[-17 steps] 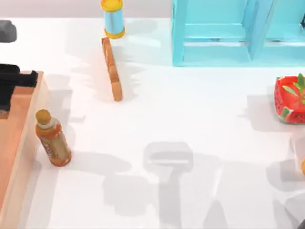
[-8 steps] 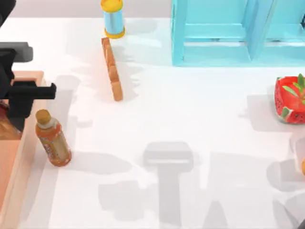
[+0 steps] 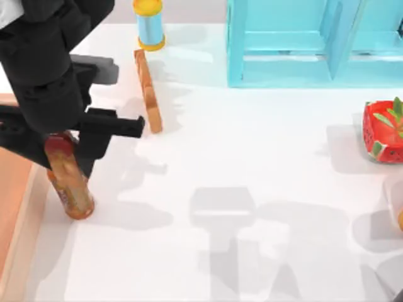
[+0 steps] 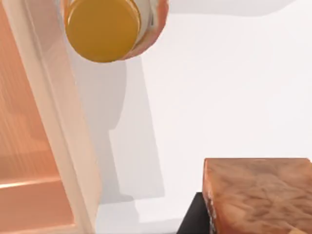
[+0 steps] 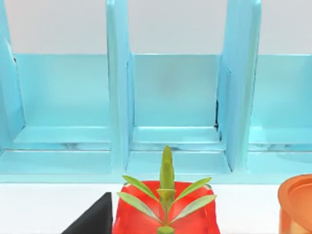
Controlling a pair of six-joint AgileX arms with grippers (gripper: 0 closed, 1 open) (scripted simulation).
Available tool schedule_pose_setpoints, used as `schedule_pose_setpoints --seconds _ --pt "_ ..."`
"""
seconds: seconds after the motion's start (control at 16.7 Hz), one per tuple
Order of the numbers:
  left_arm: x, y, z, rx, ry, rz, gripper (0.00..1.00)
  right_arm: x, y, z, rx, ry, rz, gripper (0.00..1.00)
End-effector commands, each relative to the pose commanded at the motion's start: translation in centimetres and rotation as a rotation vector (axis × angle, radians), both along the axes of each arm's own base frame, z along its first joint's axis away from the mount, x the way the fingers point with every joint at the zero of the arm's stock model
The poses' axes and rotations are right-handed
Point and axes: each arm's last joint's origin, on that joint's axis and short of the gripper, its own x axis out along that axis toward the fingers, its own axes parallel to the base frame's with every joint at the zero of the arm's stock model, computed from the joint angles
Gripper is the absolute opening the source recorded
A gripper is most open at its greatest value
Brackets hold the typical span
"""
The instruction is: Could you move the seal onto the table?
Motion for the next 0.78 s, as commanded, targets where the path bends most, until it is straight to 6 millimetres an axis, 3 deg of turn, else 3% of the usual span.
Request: schedule_pose_setpoints --seconds 0.24,0.48,0.6,0.78 --pt "1.6 -7.8 -2.6 0.031 0.017 -0.007 0.00 0.0 0.0 0.0 0.000 0.000 0.000 1.00" --pt "3.5 -15.3 -8.0 0.036 -0.015 0.062 0.00 0.0 0.0 0.0 0.000 0.000 0.000 1.00" --pt "4.3 -17.6 -10.4 0.018 -0.042 0.111 0.00 0.0 0.0 0.0 0.000 0.000 0.000 1.00" --pt "5.0 -18.7 -12.1 0.003 -0.060 0.155 0.00 0.0 0.0 0.0 0.000 0.000 0.000 1.00"
